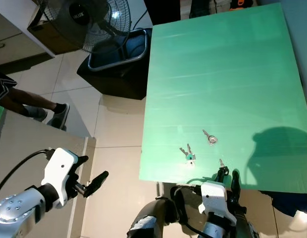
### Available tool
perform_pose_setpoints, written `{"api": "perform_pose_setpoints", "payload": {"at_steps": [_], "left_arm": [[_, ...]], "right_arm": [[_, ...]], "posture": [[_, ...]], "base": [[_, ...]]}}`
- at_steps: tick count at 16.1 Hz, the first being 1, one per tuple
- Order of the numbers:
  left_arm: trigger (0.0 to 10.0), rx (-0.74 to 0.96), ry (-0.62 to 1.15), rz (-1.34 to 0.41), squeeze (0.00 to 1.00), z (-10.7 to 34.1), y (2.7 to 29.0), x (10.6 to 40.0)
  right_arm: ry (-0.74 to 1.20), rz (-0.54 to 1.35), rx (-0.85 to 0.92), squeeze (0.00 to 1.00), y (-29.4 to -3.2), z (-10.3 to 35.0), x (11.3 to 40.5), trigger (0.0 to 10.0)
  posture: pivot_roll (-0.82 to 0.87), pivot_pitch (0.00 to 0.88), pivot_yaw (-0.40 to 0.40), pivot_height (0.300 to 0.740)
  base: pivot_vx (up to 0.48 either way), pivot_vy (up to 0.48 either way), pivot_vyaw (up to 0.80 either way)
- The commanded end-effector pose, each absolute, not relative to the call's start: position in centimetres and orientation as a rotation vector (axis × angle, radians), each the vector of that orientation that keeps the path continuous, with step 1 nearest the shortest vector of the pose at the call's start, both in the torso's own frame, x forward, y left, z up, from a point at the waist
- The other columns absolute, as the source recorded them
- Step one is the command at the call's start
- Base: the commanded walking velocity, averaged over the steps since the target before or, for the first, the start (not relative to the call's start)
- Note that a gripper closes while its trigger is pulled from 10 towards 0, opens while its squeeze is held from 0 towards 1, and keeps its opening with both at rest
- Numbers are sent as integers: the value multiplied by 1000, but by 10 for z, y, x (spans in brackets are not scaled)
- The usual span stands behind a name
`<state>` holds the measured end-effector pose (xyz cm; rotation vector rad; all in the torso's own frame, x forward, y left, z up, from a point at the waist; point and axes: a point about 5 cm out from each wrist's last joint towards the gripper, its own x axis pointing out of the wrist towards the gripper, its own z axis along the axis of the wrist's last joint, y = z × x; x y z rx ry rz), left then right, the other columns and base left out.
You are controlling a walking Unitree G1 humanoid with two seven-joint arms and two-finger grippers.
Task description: Hang keys on a hook
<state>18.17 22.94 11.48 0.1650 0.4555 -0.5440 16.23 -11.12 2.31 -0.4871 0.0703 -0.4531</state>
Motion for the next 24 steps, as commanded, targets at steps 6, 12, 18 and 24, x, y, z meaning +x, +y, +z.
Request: {"api": "perform_pose_setpoints", "payload": {"at_steps": [6, 12, 18, 24], "left_arm": [[10000, 182, 514, -511, 0, 121, 246, 169], [10000, 189, 476, -650, 0, 131, 233, 163], [10000, 165, 485, -656, 0, 127, 227, 159], [10000, 155, 485, -661, 0, 126, 224, 160]], "right_arm": [[115, -396, -421, 0, -78, 22, 147, 10000], [111, -398, -439, 0, -82, 25, 143, 10000], [92, -366, -426, 0, -77, 31, 141, 0], [121, -392, -439, 1000, -83, 34, 143, 10000]], "posture": [[15, 421, 400, 740], [0, 438, 400, 740], [-21, 446, 400, 740], [-23, 450, 400, 740]], "base": [[0, 0, 0], [0, 0, 0], [0, 0, 0], [0, 0, 0]]}}
